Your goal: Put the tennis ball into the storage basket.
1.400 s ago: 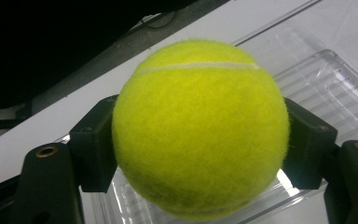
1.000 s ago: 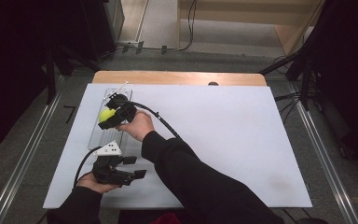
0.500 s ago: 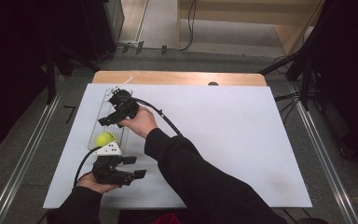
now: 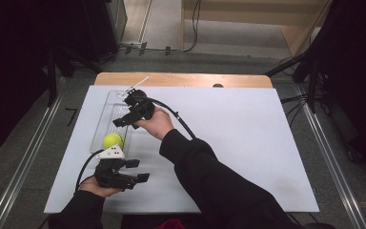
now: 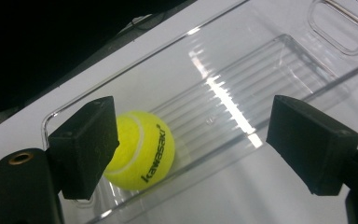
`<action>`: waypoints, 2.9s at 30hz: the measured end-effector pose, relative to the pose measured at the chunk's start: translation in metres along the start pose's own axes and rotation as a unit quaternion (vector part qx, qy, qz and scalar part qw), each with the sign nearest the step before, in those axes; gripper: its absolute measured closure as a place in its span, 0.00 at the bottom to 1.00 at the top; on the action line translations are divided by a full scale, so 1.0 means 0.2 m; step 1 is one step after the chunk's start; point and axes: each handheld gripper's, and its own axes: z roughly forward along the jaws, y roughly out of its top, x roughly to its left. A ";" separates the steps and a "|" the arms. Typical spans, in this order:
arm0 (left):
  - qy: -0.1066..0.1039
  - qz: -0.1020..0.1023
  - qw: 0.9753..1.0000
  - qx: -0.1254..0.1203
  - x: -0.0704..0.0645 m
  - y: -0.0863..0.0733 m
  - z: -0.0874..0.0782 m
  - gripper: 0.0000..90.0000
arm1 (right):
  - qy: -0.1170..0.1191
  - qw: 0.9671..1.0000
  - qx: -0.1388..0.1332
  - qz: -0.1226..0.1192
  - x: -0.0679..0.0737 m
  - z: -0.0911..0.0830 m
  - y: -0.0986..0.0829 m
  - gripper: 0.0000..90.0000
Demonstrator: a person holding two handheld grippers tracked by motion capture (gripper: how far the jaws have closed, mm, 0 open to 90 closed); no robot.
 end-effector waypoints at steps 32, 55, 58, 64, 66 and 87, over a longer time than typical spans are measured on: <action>0.002 -0.003 1.000 0.001 0.00 0.00 0.01 0.32 | -0.015 1.000 -0.001 0.007 -0.09 -0.29 -0.20 0.22; 0.004 -0.002 1.000 0.003 0.01 0.00 0.01 0.32 | -0.020 1.000 0.005 0.012 -0.14 -0.41 -0.39 0.22; 0.004 -0.003 1.000 0.004 0.01 0.00 0.01 0.32 | -0.019 1.000 0.006 0.016 -0.15 -0.43 -0.42 0.22; 0.004 -0.001 1.000 0.006 0.01 0.00 0.01 0.32 | -0.018 1.000 0.001 0.022 -0.17 -0.46 -0.48 0.22; 0.004 -0.002 1.000 0.006 0.01 0.00 0.01 0.32 | -0.018 0.999 0.002 0.028 -0.17 -0.46 -0.50 0.22; 0.005 -0.002 1.000 0.009 0.00 0.00 0.02 0.32 | -0.028 0.999 0.000 0.037 -0.23 -0.54 -0.64 0.22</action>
